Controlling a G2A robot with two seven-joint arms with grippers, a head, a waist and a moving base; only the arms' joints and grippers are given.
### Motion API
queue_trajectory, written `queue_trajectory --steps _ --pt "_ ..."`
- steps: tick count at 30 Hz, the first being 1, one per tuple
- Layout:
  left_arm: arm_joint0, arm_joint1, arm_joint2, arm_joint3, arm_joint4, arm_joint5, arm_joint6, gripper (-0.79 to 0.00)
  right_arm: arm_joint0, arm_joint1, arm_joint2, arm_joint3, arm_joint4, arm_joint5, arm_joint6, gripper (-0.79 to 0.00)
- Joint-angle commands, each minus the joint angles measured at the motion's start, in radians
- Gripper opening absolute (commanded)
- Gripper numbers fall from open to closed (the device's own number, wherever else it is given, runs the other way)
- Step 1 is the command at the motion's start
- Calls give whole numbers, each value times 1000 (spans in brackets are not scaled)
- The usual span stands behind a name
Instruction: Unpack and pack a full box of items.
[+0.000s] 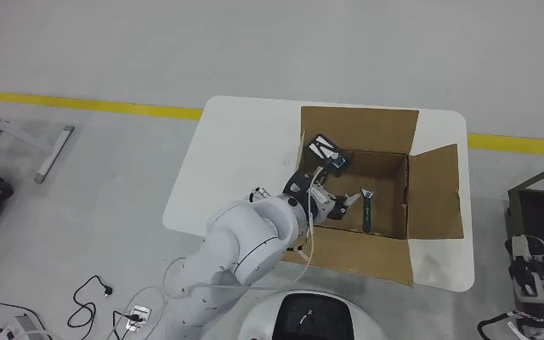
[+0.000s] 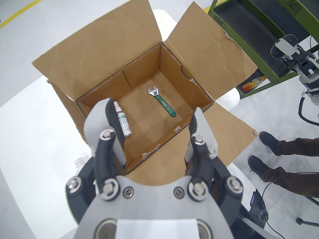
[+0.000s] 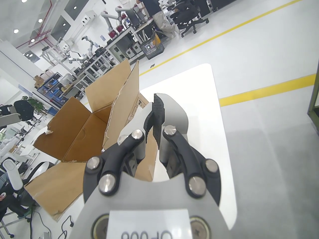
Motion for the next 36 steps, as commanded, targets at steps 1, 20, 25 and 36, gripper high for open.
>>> queue_trajectory --steps 1,20,25,36 --pt "0 0 0 0 0 0 0 -785 0 0 0 0 0 0 0 -785" --pt "-36 -3 61 113 32 -62 122 -785 0 0 0 0 0 0 0 -785" --pt "-115 -10 98 244 104 -57 114 -785 0 0 0 0 0 0 0 -785" --pt "-125 0 5 302 152 -44 -12 -785 0 0 0 0 0 0 0 -785"
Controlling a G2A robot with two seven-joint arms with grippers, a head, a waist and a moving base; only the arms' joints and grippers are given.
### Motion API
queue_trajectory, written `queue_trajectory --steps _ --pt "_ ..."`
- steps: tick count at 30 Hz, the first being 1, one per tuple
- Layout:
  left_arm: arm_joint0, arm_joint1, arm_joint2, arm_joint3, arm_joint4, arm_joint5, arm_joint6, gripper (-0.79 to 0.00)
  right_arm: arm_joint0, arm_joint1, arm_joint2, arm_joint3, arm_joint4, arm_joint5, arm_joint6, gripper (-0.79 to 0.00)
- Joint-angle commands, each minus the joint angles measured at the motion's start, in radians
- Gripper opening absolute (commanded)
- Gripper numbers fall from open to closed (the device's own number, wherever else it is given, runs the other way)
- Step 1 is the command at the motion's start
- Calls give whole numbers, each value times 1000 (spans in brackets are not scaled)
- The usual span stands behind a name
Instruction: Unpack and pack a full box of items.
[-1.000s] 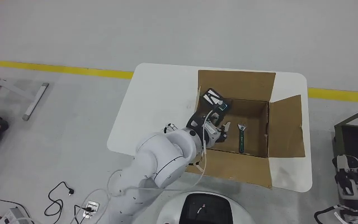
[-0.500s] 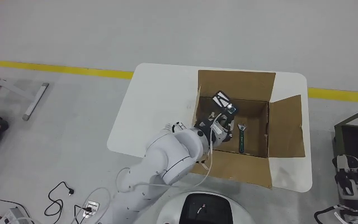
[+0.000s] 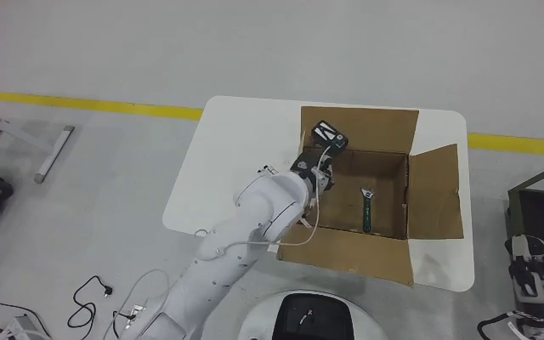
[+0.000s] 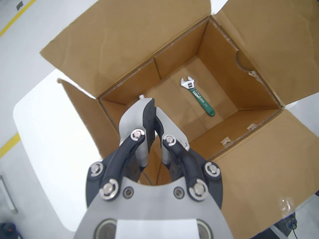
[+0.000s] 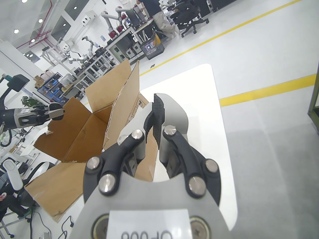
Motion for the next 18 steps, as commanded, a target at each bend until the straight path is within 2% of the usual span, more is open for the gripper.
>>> queue_trajectory --steps 1,6,11,18 --pt "20 4 -20 -5 17 -6 -19 -785 0 0 0 0 0 0 0 -785" --pt "56 12 -56 -17 66 -7 -29 -785 0 0 0 0 0 0 0 -785" --pt "63 13 -46 -34 109 -10 -30 -785 0 0 0 0 0 0 0 -785" --pt "51 11 -33 9 192 16 -29 -785 0 0 0 0 0 0 0 -785"
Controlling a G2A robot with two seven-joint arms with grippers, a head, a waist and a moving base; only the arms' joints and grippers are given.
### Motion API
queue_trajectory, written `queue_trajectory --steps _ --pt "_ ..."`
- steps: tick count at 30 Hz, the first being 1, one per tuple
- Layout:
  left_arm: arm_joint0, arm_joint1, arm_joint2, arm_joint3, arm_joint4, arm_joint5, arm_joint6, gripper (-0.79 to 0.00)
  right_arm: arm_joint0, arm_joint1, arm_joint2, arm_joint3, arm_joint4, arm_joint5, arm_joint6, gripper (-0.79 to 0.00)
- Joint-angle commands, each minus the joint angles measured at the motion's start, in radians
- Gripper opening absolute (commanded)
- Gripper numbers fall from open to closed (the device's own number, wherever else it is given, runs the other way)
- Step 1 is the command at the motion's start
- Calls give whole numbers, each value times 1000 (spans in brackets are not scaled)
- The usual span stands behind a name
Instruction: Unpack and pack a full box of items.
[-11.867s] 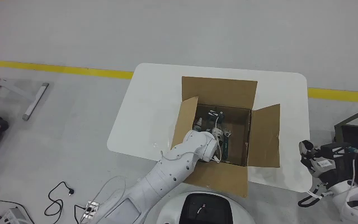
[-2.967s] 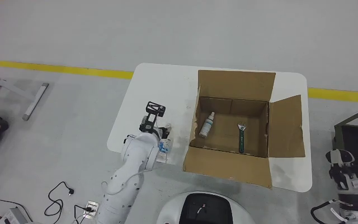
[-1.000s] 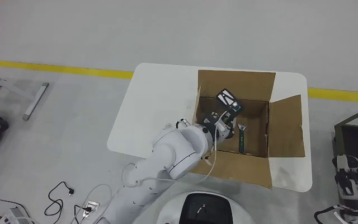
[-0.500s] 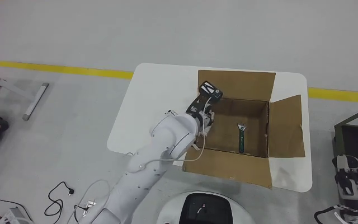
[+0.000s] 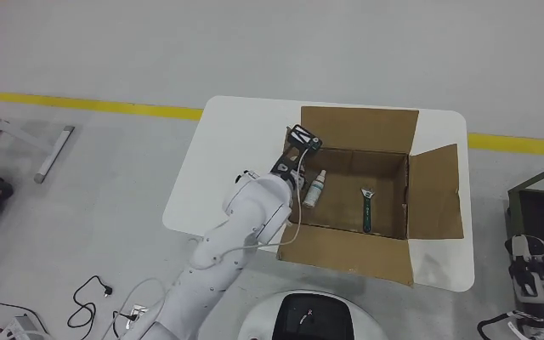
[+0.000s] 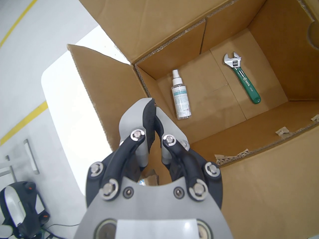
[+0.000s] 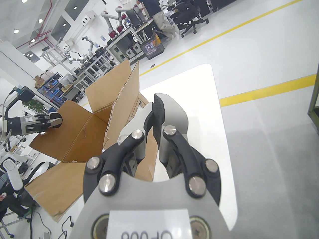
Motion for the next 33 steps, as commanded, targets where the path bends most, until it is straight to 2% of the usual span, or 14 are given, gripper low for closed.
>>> queue_trajectory --steps 1,15,33 --pt "-8 0 10 12 39 -5 -1 -785 0 0 0 0 0 0 0 -785" --pt "-36 -12 33 121 90 0 -37 -785 0 0 0 0 0 0 0 -785" --pt "-13 -18 -2 143 87 -5 -13 -785 0 0 0 0 0 0 0 -785"
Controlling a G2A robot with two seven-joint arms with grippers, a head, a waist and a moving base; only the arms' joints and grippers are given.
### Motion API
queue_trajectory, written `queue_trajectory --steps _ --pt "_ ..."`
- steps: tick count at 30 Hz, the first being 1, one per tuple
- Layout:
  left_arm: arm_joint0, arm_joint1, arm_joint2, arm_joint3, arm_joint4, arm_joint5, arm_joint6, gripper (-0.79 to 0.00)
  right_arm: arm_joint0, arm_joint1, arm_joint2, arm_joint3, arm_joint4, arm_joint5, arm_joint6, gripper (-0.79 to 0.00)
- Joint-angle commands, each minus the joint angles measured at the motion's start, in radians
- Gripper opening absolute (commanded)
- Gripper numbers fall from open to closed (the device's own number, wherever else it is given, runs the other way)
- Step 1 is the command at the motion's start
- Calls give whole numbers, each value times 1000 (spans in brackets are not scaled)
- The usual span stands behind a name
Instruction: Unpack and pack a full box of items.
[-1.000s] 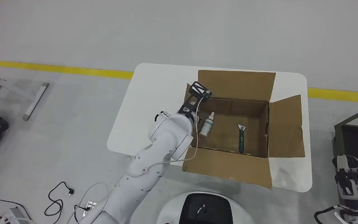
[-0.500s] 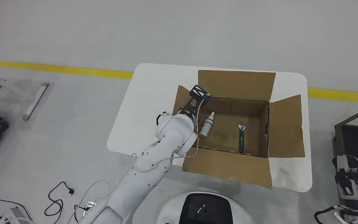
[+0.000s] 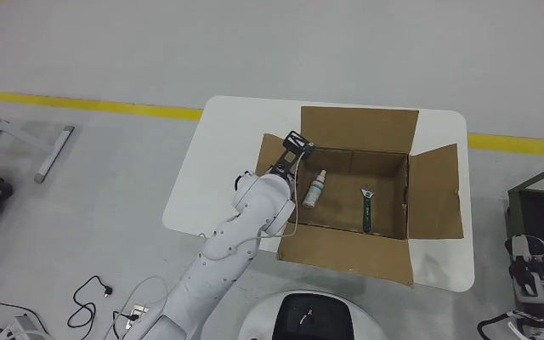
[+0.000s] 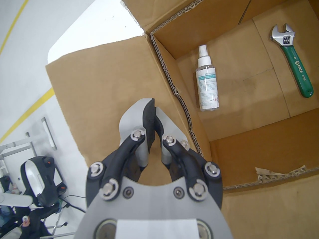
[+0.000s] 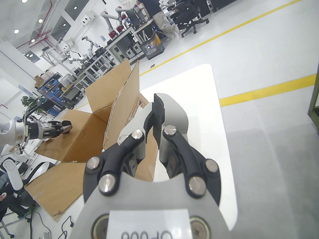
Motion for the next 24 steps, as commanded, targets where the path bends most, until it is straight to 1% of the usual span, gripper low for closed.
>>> queue_trajectory --steps 1,6,10,12,14,19,24 --pt "2 -1 -2 -2 0 0 0 -785 0 0 0 0 0 0 0 -785" --pt "-14 -8 0 -37 -60 4 10 -785 0 0 0 0 0 0 0 -785" --pt "-62 -19 33 -76 -133 -9 13 -785 0 0 0 0 0 0 0 -785" --pt "-94 -26 63 -74 -154 -18 10 -785 0 0 0 0 0 0 0 -785" --pt "-125 -34 100 -56 -175 -21 7 -785 0 0 0 0 0 0 0 -785" --pt "-195 -57 208 26 -208 -35 -11 -785 0 0 0 0 0 0 0 -785" --pt "-239 -77 284 146 -234 -43 -31 -785 0 0 0 0 0 0 0 -785"
